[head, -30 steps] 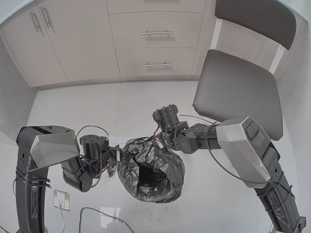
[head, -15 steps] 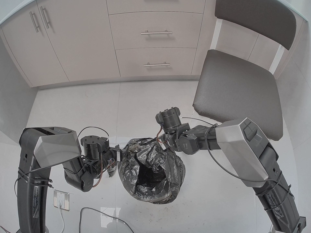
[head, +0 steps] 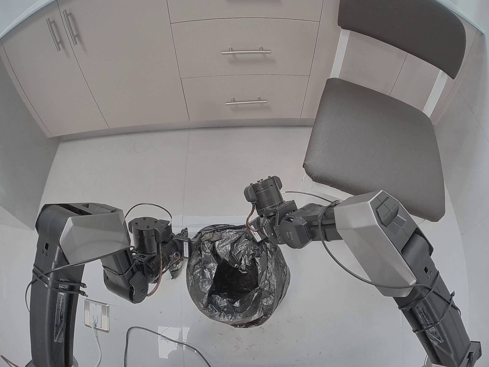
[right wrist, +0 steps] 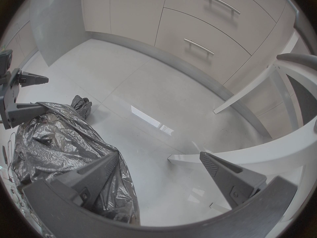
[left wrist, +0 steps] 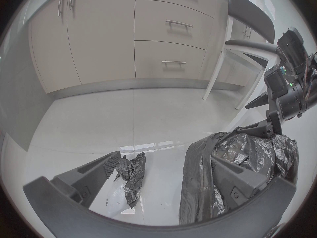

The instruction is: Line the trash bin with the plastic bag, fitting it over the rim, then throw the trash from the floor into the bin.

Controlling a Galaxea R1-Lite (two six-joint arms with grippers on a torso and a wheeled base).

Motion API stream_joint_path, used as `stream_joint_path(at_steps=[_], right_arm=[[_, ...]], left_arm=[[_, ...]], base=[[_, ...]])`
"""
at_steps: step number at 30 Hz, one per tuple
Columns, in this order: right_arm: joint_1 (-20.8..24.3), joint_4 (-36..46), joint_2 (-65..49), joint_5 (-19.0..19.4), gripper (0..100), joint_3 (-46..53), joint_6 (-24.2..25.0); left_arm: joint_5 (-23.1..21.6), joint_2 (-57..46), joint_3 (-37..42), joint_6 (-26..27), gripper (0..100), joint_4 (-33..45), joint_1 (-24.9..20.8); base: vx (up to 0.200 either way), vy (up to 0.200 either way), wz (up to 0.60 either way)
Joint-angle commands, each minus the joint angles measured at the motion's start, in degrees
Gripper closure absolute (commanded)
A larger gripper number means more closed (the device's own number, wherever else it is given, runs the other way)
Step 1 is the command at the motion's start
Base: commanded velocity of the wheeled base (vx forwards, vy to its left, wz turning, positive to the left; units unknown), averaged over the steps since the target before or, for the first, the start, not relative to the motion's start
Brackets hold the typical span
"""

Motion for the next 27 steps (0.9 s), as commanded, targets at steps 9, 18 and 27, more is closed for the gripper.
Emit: stream_joint_path(at_steps=[9, 18, 27], right_arm=[[-2.1, 0.0, 1.5, 0.0, 0, 0.0, 0.0], [-2.9, 0.1, 2.9, -0.4, 0, 0.0, 1.2], [-2.7, 0.7, 4.9, -1.0, 0, 0.0, 1.6]], left_arm=[[0.0, 0.6, -0.1, 0.0, 0, 0.0, 0.0], [0.0, 0.5, 0.3, 0.0, 0, -0.1, 0.0], [-0.1, 0.4, 0.6, -0.1, 0, -0.1, 0.0]], base=[[0.000, 0.000, 0.00], [0.000, 0.000, 0.00], [0.000, 0.000, 0.00]])
